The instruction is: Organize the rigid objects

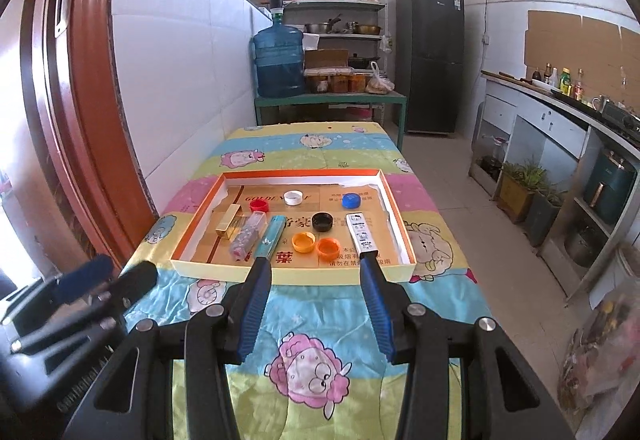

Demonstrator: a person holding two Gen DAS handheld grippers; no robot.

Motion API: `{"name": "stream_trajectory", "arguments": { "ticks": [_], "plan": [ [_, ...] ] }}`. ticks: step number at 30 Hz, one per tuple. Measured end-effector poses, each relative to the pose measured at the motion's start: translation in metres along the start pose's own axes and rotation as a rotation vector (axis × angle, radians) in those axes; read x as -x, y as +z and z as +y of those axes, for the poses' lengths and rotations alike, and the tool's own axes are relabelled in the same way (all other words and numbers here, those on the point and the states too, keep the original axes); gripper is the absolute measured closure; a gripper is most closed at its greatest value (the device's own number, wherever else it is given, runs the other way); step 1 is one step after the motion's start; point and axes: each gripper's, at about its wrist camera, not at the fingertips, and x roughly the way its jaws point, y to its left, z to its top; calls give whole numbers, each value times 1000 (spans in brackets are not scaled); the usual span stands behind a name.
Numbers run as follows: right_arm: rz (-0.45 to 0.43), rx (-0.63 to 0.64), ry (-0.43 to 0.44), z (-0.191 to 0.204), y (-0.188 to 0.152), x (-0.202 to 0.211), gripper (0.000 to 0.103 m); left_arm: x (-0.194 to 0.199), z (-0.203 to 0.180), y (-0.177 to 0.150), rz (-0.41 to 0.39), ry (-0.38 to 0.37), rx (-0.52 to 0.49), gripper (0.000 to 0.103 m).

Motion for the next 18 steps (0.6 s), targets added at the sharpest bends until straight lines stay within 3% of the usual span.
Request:
{"name": "stream_trajectory", "arguments": {
  "ticks": [18],
  "plan": [
    [-37, 21, -51, 5, -12, 33, 57, 32, -6, -11, -36, 62, -35, 55]
  ]
}}
